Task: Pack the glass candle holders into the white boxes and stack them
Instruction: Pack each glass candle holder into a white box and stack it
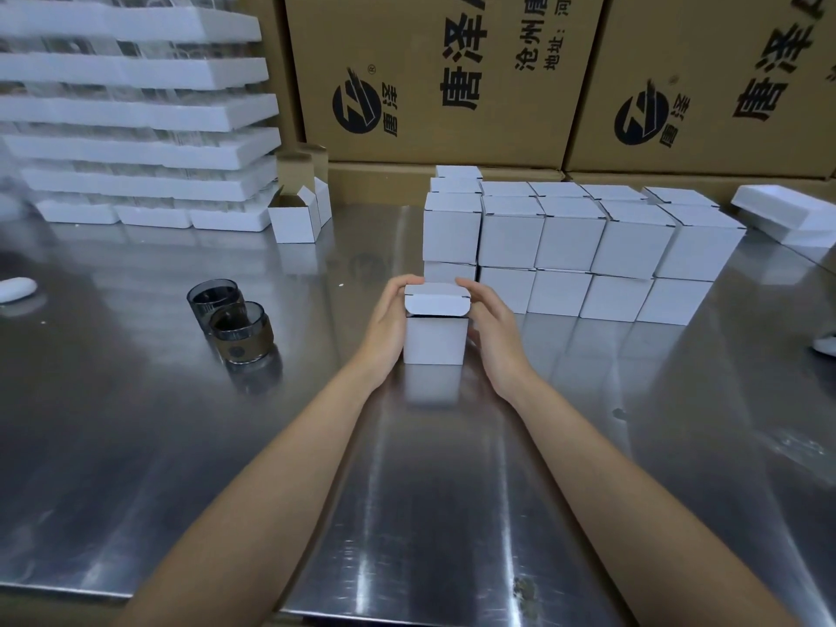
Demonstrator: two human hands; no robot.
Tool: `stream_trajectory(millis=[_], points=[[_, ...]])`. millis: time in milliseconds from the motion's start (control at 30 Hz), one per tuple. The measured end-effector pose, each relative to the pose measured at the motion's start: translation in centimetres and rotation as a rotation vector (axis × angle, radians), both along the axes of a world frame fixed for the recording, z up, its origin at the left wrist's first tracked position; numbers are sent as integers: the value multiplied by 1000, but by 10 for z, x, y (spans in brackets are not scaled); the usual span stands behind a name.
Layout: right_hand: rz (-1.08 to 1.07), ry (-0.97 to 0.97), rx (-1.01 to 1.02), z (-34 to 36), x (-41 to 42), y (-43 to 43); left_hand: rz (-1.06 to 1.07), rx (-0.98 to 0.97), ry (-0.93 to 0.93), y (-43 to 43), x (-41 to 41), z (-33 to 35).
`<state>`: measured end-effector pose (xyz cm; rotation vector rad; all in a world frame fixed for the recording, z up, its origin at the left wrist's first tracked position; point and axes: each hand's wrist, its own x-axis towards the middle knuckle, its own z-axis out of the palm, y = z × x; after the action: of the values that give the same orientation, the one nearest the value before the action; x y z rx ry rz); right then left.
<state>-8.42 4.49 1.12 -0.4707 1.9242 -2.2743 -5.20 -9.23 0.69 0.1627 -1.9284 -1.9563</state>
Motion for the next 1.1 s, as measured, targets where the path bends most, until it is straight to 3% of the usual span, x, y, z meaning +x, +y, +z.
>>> stream_trajectory(millis=[300,567,867,1100], points=[[87,54,52,-7,0,3,-88,-9,16,1,6,0],[-10,149,112,-6,2,0,-79,-155,40,4,8,-1],[29,130,108,-5,4,-1,-154,-72,0,0,7,-1],[24,163,144,-4,4,0,-137,-154,-12,-3,7,-2]])
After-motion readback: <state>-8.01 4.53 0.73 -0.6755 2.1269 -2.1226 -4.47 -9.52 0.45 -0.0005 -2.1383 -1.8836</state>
